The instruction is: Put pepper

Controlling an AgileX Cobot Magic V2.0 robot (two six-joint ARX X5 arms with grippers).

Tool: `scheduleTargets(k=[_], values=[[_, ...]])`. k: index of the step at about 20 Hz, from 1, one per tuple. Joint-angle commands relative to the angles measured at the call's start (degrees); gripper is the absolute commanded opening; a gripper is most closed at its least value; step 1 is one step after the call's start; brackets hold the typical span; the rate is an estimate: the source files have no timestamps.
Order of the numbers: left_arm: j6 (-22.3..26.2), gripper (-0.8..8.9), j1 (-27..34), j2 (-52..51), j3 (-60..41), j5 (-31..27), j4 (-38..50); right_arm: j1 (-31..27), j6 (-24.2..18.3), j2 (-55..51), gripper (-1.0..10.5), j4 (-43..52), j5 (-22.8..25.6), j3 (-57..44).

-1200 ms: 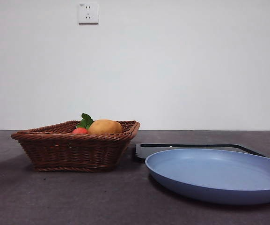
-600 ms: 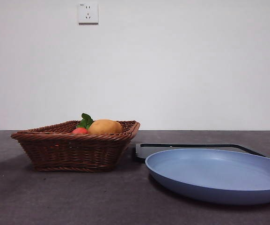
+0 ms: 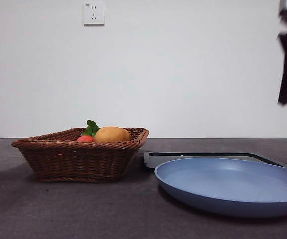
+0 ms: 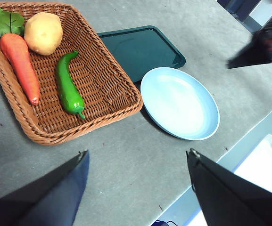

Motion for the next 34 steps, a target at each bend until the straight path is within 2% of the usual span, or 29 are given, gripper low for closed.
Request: scheduleTargets(k=[1,11,13,17,22,28,31,34], values=[[0.8,3.63,-0.1,0.2,0.8,0.3,0.7,0.2,0.3,5.3,3.2,3.1,0.6,0.9],[0.8,3.63,-0.1,0.2,0.8,0.2,1.1,0.2,-0.3,20.4,2.9,9.6,0.4,0.9],[0.8,3.63,-0.1,0.2,0.8,0.2,1.1,0.5,-0.3,21.6,2.4,10.0,0.4,0.9],[0.8,3.63,-0.1,0.3,0.8,0.1,1.1,0.5,-0.3,22.0,0.0,10.1,0.3,0.9],[0.5,3.63,-0.1,0.4,0.8,-0.6,1.3,0.3,0.9,21.9,0.0,9.8,-0.2,0.9],[-1.8,3.63,-1.6,1.8,1.1,-3.9,2.8,0.3,3.0,12.9,0.0,7.0,-0.1,1.0],[-2.1,3.63,-4.5,7.5,3.1,-6.2,3.3,-0.5,4.9,4.7,0.0,5.7,-0.1,1.1],[-2.3,3.63,-9.0,14.5,6.4,-11.5,6.2,-1.2,5.8,-2.8,0.0,3.9,-0.1,1.4]])
